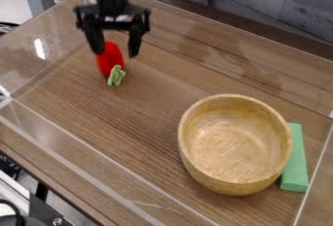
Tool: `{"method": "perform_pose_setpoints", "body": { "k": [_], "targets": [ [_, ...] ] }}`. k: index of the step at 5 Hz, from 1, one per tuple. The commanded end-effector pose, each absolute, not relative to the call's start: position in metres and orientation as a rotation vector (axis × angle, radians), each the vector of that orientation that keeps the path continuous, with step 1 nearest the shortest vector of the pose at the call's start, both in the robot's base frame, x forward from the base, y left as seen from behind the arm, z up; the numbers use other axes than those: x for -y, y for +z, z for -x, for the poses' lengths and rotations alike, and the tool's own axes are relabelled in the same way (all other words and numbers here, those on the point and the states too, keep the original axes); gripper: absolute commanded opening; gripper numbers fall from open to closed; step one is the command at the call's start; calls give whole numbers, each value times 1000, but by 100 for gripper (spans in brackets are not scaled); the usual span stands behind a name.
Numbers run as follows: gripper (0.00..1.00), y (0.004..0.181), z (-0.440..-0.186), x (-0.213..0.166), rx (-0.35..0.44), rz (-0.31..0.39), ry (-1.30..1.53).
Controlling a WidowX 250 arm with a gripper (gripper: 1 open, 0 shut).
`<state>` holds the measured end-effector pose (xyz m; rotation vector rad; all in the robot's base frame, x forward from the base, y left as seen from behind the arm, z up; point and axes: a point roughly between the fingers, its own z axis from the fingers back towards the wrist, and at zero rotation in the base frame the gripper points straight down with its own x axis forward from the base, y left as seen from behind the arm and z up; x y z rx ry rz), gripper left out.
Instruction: Move the red fruit to the right
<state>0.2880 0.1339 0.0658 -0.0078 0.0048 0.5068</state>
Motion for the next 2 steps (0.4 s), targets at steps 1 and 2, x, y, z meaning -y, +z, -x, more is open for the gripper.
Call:
{"method": "perform_pose_setpoints", "body": {
  "k": [1,2],
  "targets": [
    [100,73,-291,-144,69,-12,550],
    [100,72,-293,-149,101,-26,565]
  ]
}}
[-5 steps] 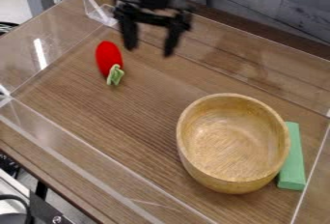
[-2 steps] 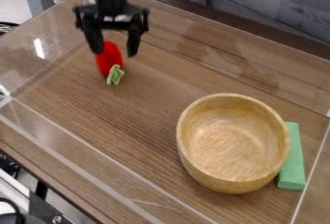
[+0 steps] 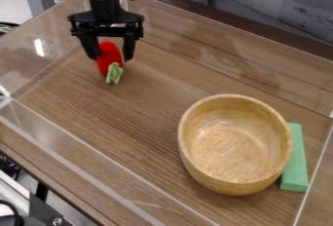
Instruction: Move the red fruit to the right
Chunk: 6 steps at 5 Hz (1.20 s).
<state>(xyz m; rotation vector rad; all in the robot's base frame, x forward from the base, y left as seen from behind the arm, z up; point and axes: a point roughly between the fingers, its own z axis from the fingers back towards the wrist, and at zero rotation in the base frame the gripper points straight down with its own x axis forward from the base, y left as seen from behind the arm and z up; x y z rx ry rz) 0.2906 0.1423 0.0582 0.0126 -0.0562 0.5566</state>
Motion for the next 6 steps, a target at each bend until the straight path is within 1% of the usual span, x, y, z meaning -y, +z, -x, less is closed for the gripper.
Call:
{"method": "perform_pose_setpoints", "body": {
  "k": [1,2,4,5,6],
  "targets": [
    [100,70,-306,-141,120,-36,561],
    [100,67,-318,-134,138,-46,553],
    [100,69,-320,-167,150,-82,673],
    [100,56,-315,-160,150,-93,684],
    [100,48,-313,-148,157,-89,688]
  ]
}}
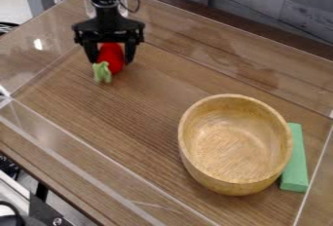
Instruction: Move the red fruit to the right
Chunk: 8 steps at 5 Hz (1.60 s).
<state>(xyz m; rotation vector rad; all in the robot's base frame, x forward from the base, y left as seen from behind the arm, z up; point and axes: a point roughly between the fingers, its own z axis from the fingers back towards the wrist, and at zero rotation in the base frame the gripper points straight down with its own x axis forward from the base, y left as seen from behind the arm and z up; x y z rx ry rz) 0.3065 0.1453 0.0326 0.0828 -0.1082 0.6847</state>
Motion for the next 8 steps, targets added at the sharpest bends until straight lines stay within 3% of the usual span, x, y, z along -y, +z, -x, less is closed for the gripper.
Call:
{"method": "perform_pose_setpoints", "body": {
  "k": [1,2,3,4,5,6,7,8],
  "targets": [
    [100,48,-311,-139,161,-70,701],
    [100,52,-316,-151,155,-58,753],
    [0,54,-319,-163,153,-55,800],
    [100,54,-314,-163,148,-61,781],
    [100,53,-310,-163,144,-69,761],
    [100,71,-302,-152,147,-61,826],
    [0,69,-314,-156,147,-58,775],
    [0,76,-327,-158,151,-46,729]
  ]
}}
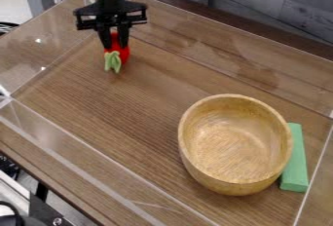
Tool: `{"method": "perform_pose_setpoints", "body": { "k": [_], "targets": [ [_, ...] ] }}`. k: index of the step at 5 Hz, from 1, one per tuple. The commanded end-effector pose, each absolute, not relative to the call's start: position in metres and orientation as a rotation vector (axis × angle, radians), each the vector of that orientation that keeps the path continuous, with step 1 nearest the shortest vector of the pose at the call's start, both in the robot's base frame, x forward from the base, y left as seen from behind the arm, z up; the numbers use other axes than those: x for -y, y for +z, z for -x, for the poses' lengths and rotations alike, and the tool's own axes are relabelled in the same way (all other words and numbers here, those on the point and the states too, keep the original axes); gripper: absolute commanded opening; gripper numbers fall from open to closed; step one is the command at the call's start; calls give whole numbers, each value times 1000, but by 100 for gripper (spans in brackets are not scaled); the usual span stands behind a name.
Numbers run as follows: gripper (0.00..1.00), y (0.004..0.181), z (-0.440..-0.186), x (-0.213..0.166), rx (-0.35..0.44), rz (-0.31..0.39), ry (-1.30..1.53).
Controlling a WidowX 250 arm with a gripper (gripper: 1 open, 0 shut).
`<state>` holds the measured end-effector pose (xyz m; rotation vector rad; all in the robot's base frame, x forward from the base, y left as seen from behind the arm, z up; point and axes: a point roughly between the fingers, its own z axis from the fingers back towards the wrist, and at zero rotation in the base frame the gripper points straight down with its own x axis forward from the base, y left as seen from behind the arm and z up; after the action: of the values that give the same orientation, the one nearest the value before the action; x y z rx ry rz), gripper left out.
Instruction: Move the red fruit to the right
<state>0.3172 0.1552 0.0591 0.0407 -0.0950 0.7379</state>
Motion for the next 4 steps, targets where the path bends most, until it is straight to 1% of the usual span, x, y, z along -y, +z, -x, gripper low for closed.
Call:
{"method": "perform_pose_setpoints", "body": {
  "k": [1,2,3,4],
  "targets": [
    [0,83,-328,-148,153,-31,676],
    [0,89,-331,-136,155,-18,621],
    [0,97,-341,-141,160,-9,622],
    [0,111,-356,-137,169,10,603]
  ]
}}
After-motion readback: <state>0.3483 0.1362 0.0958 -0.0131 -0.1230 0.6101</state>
